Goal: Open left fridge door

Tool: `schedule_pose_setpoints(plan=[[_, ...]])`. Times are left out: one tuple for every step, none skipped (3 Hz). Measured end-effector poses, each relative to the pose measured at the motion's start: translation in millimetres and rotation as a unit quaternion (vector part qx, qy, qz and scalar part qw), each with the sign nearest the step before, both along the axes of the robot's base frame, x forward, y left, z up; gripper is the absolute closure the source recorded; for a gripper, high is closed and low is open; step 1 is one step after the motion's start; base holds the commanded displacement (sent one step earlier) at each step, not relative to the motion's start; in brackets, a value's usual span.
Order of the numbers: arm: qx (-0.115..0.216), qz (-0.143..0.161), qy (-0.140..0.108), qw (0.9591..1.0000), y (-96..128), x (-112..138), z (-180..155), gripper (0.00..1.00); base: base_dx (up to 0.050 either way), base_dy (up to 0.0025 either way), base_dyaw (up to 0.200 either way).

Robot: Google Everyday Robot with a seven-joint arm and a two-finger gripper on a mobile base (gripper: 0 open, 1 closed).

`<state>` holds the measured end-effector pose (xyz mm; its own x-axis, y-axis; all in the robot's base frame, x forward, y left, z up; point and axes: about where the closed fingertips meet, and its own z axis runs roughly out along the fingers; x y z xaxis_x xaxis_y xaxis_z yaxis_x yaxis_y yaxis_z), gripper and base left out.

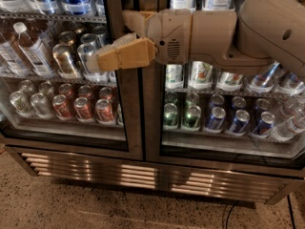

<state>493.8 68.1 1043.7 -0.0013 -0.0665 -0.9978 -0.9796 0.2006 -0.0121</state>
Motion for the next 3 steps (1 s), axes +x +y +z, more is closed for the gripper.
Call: schedule_pose_setpoints(plan=[[-0.001,0.002,0.004,1.0,2.3,0.8,-0.6,0.0,0.0,0.00006,0.197],[-0.001,0.002,0.004,1.0,2.4,0.8,-0.6,0.0,0.0,0.0,0.0],[-0.001,0.002,0.004,1.0,2.4,0.7,-0.6,0.19,0.0,0.0,0.0]])
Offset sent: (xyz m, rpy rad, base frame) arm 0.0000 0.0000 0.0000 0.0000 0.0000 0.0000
